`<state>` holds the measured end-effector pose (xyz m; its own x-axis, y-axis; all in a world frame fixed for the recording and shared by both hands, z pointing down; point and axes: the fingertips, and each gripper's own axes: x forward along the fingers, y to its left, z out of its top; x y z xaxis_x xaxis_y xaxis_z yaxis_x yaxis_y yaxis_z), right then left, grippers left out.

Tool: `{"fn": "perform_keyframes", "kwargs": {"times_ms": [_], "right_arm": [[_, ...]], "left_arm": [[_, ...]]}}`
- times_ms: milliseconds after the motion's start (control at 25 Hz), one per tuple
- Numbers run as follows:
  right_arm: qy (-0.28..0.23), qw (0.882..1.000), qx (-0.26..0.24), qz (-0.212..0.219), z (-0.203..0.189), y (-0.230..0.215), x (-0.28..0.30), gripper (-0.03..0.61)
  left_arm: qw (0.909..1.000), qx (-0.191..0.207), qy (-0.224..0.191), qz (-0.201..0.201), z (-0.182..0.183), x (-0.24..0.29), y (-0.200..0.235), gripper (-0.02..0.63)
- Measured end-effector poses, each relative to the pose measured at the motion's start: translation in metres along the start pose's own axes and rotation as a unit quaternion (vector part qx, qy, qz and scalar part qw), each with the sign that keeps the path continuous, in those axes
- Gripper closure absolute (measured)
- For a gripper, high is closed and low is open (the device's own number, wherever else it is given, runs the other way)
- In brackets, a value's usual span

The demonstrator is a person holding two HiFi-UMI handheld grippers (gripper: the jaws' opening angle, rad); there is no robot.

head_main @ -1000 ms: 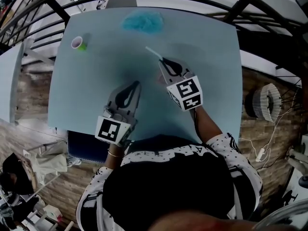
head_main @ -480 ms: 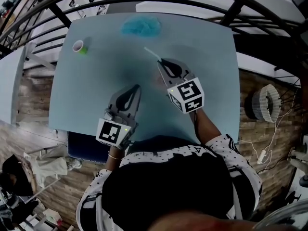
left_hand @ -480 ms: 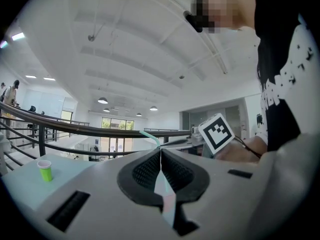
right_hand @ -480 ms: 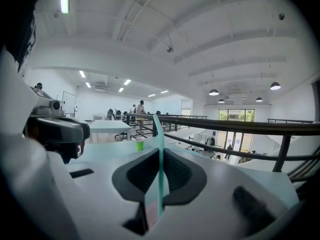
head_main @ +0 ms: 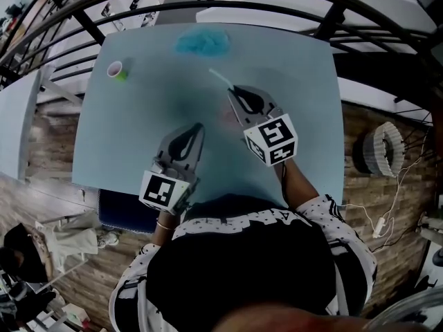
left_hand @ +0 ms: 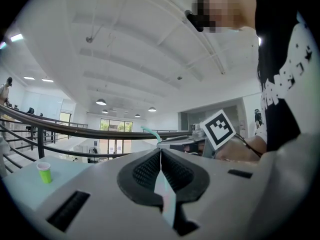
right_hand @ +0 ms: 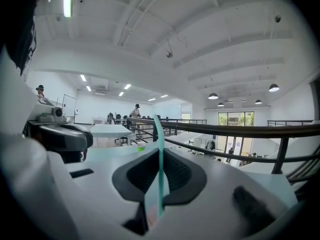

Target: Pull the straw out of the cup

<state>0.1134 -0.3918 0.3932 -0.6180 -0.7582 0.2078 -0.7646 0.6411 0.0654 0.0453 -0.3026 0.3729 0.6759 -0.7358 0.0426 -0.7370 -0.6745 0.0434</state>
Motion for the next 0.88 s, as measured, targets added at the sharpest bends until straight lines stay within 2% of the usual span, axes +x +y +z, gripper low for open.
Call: {"fn": "perform_keyframes", "kwargs": {"times_ms": [320, 880], "right_arm": [[-0.019, 1.000, -0.002, -0.007, 0.017, 0.016, -0.017, 0.538], [-0.036, 0.999, 0.000, -0.036, 0.024, -0.001, -0.053, 0.538]], "left_arm": [[0.9997, 0.021, -0.001, -0.009, 0.003, -0.017, 0.000, 0.598], [0.9988, 0.025, -0.008, -0.041, 0.011, 0.003, -0.024, 0.598]]}}
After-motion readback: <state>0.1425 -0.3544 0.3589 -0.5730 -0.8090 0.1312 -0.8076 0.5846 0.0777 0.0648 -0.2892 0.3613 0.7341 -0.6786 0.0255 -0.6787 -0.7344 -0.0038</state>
